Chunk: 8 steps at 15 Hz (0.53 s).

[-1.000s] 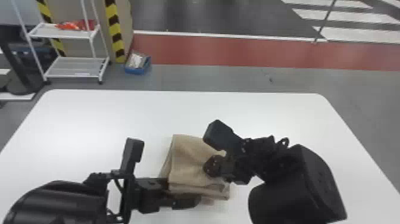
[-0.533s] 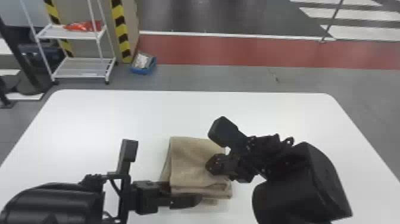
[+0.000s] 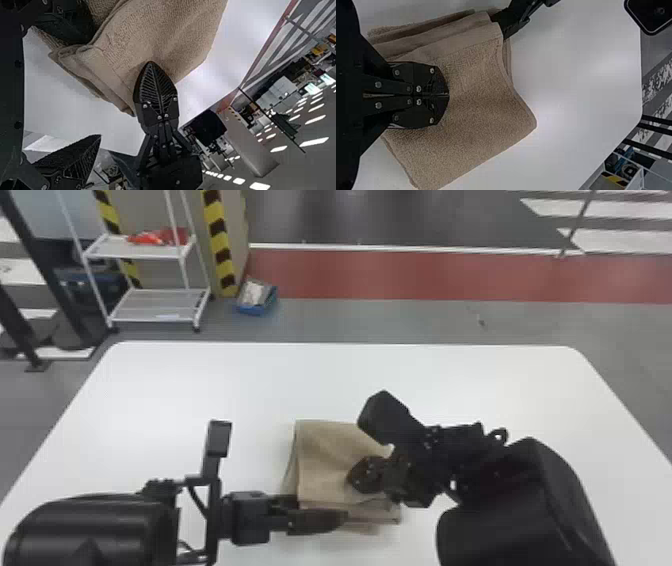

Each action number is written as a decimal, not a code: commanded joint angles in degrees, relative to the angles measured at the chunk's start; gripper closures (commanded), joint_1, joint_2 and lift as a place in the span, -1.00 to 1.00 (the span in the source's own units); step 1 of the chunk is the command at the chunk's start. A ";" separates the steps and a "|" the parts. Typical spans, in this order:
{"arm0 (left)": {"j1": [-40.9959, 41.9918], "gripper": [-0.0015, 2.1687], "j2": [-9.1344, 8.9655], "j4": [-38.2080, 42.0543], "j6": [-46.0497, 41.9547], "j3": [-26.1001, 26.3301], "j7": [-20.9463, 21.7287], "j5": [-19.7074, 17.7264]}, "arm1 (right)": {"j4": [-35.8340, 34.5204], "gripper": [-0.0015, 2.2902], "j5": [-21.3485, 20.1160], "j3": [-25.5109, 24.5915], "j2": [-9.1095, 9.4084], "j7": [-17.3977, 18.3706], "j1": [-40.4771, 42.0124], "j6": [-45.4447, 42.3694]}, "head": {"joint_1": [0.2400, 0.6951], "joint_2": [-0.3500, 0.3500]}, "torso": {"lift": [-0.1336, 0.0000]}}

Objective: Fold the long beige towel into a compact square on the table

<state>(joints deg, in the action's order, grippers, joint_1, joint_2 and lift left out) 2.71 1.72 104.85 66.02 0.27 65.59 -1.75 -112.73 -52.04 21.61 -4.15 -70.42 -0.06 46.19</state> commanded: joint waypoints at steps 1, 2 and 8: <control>-0.25 -0.86 -0.05 -0.09 0.39 -0.19 -0.11 -0.01 | -0.91 0.39 -0.17 0.89 -0.07 -1.47 1.20 0.18 | 1.00 -0.05 | -0.86; -0.25 -0.86 -0.05 -0.09 0.39 -0.27 -0.38 -0.10 | -0.82 0.39 -0.61 1.07 -0.07 -1.91 1.37 0.18 | 1.00 -0.04 | -0.86; -0.51 -0.86 -0.31 -0.53 0.74 -3.44 -0.99 -3.17 | -0.12 0.39 -1.67 0.89 -0.42 -1.91 1.99 -0.35 | 1.00 0.00 | -0.86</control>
<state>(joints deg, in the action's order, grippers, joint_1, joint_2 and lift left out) 2.37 1.41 104.59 66.58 -2.30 64.61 -3.98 -112.96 -53.65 22.55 -4.51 -72.33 1.91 45.87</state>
